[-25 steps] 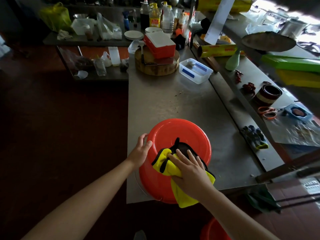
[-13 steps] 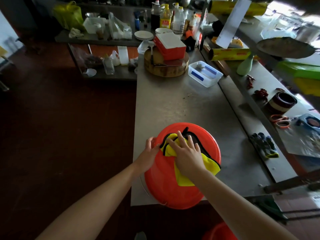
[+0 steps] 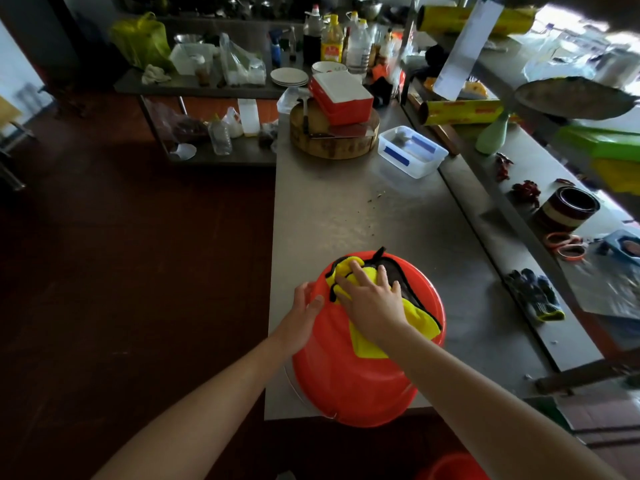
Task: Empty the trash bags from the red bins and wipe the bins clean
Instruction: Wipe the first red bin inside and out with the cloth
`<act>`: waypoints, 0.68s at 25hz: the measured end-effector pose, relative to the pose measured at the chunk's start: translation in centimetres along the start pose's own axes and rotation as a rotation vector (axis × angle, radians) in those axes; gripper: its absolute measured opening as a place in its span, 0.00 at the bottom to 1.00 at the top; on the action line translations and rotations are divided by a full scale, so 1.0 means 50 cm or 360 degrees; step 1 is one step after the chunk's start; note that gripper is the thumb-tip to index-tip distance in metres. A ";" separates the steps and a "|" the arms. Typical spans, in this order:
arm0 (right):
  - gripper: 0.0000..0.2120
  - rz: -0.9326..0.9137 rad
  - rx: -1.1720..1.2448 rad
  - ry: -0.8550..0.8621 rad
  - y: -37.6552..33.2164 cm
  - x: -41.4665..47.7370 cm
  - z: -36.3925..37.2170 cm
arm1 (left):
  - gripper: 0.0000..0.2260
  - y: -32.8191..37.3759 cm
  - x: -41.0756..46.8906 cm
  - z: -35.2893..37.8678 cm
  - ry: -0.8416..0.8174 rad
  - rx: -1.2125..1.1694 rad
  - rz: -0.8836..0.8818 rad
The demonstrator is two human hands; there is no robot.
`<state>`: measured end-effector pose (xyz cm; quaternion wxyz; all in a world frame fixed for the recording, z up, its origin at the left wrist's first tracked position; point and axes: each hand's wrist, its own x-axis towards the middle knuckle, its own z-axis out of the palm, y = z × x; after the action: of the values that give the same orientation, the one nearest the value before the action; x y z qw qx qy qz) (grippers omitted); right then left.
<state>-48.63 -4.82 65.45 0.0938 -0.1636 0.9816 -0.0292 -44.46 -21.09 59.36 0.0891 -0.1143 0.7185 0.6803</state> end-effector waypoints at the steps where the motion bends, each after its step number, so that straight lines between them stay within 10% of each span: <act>1: 0.20 0.0028 0.0023 0.0002 0.002 0.018 -0.008 | 0.14 0.000 0.000 0.000 -0.0004 0.0018 0.0014; 17: 0.24 -0.0095 0.0038 -0.0049 0.042 -0.209 0.025 | 0.22 -0.011 -0.011 0.014 0.0074 0.0225 -0.0026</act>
<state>-39.35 0.57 65.87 0.1098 -0.1922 0.9743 -0.0412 -43.78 -20.39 58.95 0.0857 -0.1294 0.7657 0.6242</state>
